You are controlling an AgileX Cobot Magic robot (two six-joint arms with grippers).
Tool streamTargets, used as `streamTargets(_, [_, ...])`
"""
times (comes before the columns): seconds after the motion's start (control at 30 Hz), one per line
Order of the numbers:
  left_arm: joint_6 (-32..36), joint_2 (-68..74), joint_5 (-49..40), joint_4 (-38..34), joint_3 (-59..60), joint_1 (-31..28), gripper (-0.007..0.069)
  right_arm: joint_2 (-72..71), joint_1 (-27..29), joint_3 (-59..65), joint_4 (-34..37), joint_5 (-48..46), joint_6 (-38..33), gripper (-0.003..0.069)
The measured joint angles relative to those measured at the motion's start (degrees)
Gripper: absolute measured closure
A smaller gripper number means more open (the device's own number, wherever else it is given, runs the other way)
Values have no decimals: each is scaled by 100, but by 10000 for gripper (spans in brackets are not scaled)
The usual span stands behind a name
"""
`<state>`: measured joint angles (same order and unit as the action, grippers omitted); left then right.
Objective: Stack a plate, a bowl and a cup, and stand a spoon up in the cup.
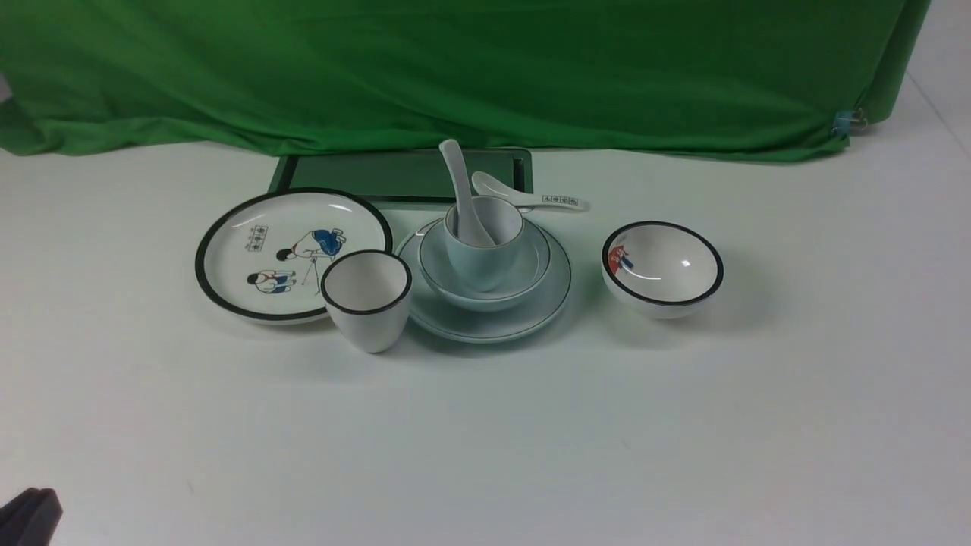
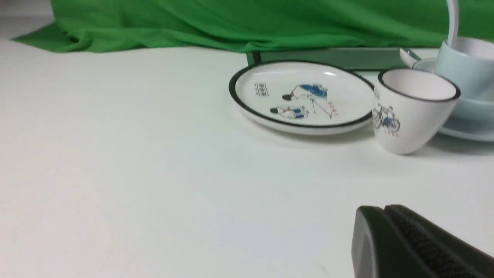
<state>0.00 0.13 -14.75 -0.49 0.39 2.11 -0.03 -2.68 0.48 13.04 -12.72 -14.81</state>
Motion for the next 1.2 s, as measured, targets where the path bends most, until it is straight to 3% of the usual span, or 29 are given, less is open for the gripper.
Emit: streamTargets(1.2, [95, 0, 50, -4, 0, 0, 656, 0, 0, 0, 0, 0, 1, 466])
